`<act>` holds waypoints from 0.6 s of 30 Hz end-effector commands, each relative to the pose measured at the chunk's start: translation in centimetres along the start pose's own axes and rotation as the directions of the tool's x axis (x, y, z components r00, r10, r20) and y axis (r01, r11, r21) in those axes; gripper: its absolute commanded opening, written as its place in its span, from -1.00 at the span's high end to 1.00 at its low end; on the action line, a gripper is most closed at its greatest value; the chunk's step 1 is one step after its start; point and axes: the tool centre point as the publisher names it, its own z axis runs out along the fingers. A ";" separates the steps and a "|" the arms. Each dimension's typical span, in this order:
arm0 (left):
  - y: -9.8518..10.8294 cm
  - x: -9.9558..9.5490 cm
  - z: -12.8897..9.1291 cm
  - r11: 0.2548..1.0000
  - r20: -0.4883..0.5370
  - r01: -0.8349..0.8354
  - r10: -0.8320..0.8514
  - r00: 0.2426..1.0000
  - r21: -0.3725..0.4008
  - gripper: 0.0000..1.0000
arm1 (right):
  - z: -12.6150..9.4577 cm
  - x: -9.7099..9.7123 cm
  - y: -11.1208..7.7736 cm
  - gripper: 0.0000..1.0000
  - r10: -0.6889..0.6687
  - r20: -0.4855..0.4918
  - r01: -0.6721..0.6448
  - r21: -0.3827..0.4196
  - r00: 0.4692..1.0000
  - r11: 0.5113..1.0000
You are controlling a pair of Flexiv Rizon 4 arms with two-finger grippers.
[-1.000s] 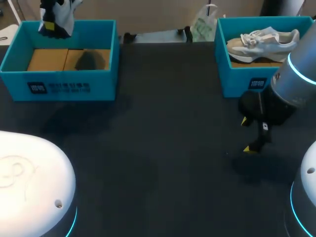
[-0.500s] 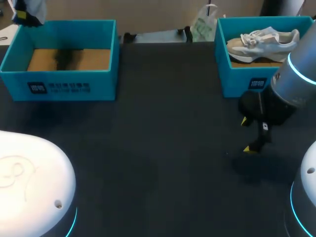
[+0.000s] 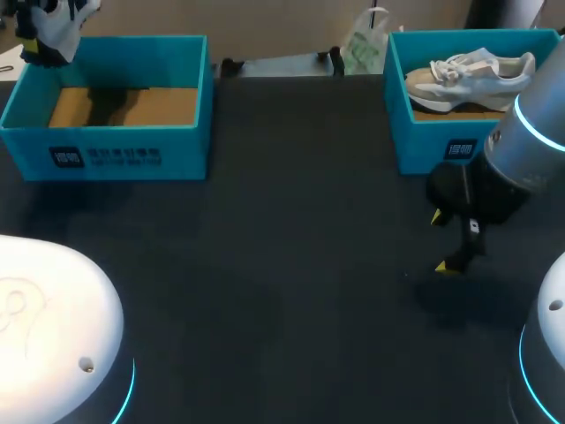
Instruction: Take the shoe out of the shoebox, open the shoe tongue, remove and reinsert the insole, then place the shoe into the shoebox
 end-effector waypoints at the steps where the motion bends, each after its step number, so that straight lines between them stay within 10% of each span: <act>1: 0.6 -0.2 0.7 0.999 0.011 -0.023 0.023 1.000 0.031 1.00 | 0.1 0.1 0.0 -1.00 0.000 0.002 0.000 0.001 1.000 1.000; 10: 2.6 0.1 1.2 0.913 0.043 -0.407 0.406 0.913 0.023 1.00 | 0.1 0.1 0.0 -1.00 0.000 0.002 0.000 0.001 1.000 1.000; 18: 3.0 0.0 1.0 0.913 0.042 -0.405 0.404 0.914 0.045 1.00 | 0.1 0.1 0.0 -1.00 0.000 0.002 0.000 0.001 1.000 1.000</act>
